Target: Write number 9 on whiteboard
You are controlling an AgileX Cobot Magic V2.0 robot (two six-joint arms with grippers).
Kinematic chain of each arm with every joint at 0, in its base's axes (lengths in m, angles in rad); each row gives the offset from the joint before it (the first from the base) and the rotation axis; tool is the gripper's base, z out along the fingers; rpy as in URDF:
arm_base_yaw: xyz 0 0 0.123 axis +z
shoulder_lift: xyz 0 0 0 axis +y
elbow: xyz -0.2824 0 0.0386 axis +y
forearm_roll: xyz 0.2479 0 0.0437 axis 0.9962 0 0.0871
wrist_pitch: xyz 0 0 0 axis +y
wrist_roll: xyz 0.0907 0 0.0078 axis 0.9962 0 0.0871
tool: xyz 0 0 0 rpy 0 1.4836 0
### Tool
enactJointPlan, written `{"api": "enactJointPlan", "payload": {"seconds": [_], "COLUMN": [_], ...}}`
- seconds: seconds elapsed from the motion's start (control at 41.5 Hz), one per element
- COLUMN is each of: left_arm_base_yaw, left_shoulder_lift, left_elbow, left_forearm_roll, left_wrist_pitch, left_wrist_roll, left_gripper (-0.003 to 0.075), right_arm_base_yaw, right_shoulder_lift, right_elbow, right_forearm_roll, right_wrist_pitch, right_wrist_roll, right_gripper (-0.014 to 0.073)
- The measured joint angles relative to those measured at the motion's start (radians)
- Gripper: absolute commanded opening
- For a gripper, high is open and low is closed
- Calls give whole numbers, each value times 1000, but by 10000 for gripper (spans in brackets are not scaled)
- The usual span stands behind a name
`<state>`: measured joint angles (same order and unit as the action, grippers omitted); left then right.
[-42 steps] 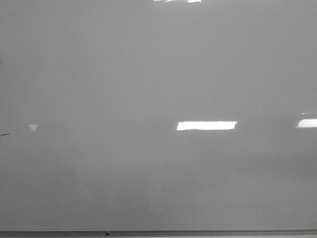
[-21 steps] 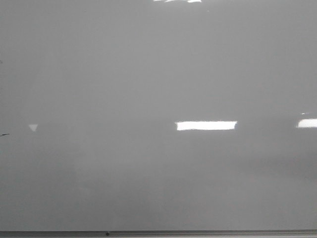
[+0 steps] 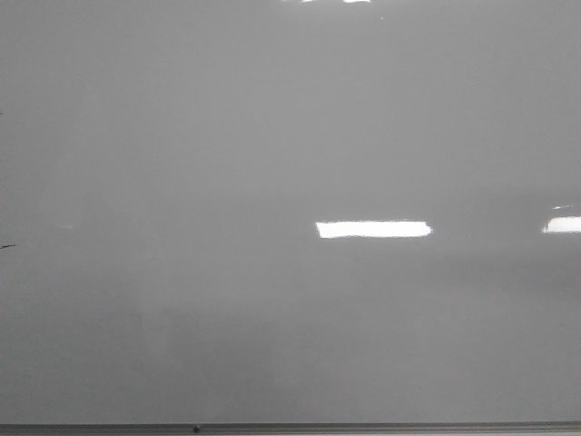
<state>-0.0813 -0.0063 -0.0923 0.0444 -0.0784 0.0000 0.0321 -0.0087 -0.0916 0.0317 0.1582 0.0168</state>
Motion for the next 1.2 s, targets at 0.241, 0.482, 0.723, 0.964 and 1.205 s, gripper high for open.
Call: {"api": "enactJointPlan", "payload": {"seconds": [0.241, 0.482, 0.723, 0.964, 1.205], "left_arm_base_yaw": [0, 0, 0, 0, 0], "left_shoulder_lift": [158, 345, 366, 416, 743], "left_elbow": [-248, -293, -293, -293, -321], "left_forearm_roll": [75, 66, 24, -80, -204], "left_wrist_pitch": [257, 340, 336, 343, 316], "left_wrist_roll": [0, 0, 0, 0, 0], "left_gripper": [-19, 137, 702, 638, 638], "right_arm_base_yaw": [0, 0, 0, 0, 0], "right_shoulder_lift": [109, 240, 246, 246, 246], "right_elbow": [-253, -305, -305, -305, -306], "right_forearm_roll": [0, 0, 0, 0, 0], "right_wrist_pitch": [199, 233, 243, 245, 245], "right_wrist_roll": [0, 0, 0, 0, 0], "right_gripper": [-67, 47, 566, 603, 603]}}
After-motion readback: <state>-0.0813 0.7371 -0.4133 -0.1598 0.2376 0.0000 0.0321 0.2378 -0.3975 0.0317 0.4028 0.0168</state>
